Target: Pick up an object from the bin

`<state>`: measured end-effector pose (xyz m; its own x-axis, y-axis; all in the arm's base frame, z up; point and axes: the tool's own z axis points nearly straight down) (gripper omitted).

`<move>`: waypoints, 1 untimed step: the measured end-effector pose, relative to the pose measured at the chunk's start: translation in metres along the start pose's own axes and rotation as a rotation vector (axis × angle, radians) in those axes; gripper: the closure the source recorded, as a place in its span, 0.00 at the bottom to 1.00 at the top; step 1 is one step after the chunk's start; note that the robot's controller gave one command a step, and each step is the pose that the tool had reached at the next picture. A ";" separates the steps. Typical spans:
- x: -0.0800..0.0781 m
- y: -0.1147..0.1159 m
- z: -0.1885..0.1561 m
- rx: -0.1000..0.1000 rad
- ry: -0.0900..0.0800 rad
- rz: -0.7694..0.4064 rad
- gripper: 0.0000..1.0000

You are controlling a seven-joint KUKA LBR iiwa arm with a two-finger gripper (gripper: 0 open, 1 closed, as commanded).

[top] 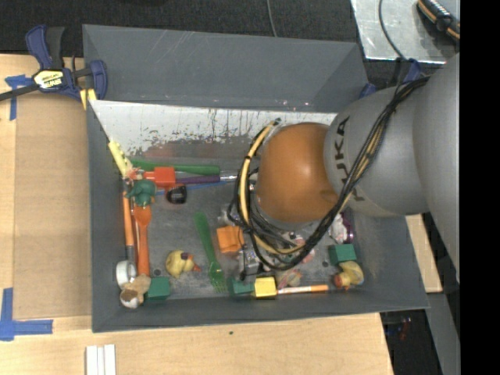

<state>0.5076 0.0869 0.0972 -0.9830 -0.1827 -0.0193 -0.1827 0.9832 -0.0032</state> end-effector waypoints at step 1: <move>-0.003 -0.006 0.012 0.000 -0.005 0.066 0.00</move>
Offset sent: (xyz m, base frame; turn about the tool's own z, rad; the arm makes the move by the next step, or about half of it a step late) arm 0.0201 -0.0214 0.0811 -0.0471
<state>0.5121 0.0820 0.0853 -0.9928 -0.1173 -0.0248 -0.1173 0.9931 -0.0017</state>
